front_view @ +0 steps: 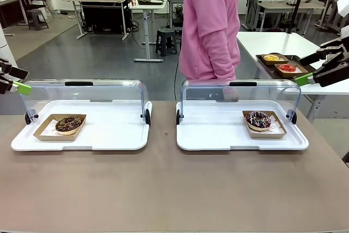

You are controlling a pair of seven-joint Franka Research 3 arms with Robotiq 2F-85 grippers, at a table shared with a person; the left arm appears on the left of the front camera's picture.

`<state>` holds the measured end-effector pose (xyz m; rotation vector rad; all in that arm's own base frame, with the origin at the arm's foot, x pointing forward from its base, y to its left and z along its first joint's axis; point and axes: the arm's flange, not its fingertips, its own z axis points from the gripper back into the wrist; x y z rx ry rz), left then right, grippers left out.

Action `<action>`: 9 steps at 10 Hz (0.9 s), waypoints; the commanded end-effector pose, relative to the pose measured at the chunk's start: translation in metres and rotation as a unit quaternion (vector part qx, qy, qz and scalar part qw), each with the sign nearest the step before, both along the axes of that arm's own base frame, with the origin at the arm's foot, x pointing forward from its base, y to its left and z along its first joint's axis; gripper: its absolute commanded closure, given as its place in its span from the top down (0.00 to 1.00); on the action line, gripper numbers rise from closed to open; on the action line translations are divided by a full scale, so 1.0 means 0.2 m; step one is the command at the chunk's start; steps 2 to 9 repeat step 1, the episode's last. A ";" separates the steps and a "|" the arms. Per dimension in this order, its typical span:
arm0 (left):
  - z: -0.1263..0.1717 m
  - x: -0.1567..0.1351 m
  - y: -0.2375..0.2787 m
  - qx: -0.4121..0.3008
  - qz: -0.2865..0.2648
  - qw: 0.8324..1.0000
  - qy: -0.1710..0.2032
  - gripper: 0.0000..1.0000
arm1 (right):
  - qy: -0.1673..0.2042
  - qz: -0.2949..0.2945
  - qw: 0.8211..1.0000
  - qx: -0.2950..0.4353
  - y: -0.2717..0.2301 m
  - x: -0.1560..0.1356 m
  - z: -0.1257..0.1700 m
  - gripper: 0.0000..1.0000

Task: Provide the desired donut to the person.
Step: Place the picked Paper togo box onto the Handle tray extended by the person.

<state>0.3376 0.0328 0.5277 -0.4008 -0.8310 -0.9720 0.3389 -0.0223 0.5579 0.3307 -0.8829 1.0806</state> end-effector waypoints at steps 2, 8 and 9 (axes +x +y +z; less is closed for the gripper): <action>0.00 0.00 0.01 0.000 0.003 1.000 0.000 1.00 | 0.001 0.000 1.000 -0.002 0.00 0.00 -0.01 1.00; 0.00 0.00 0.01 0.000 0.003 1.000 0.000 1.00 | 0.001 0.000 1.000 -0.002 0.00 0.00 -0.01 1.00; 0.00 0.00 0.01 0.000 0.003 1.000 0.000 1.00 | 0.001 0.000 1.000 -0.002 0.00 0.00 -0.01 1.00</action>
